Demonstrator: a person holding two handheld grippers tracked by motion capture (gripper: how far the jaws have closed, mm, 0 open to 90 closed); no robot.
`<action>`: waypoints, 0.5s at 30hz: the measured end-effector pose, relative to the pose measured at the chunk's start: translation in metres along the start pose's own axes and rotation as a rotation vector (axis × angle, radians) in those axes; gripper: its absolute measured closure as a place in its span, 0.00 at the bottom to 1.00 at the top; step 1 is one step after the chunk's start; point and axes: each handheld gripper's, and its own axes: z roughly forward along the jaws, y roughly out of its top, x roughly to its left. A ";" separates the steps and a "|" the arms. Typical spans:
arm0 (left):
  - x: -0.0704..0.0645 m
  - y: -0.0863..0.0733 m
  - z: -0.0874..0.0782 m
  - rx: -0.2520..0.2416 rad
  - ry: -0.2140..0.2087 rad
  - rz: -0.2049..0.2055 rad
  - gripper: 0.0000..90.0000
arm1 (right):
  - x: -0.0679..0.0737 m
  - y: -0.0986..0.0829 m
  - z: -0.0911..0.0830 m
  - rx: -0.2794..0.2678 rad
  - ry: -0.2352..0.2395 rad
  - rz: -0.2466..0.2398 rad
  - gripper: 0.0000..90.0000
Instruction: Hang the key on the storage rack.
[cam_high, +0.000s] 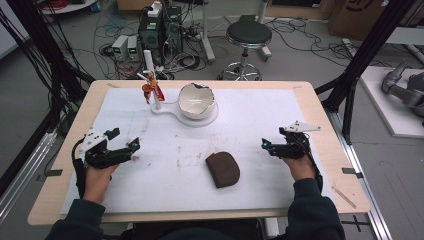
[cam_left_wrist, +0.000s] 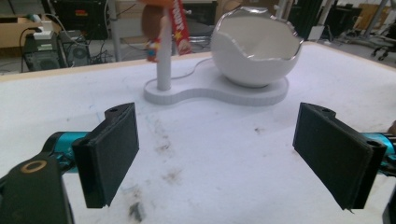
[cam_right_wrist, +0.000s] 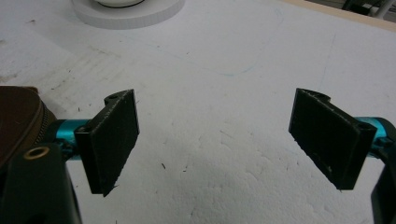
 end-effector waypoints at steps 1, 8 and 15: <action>0.003 -0.001 0.001 0.005 0.004 -0.008 0.16 | 0.001 0.000 0.000 -0.002 -0.004 0.004 0.18; 0.002 0.003 -0.004 -0.022 0.009 -0.025 0.16 | 0.002 -0.001 0.001 -0.001 -0.013 0.012 0.18; -0.006 0.007 -0.001 -0.027 -0.022 0.001 0.16 | 0.003 0.000 0.000 -0.011 -0.005 0.004 0.18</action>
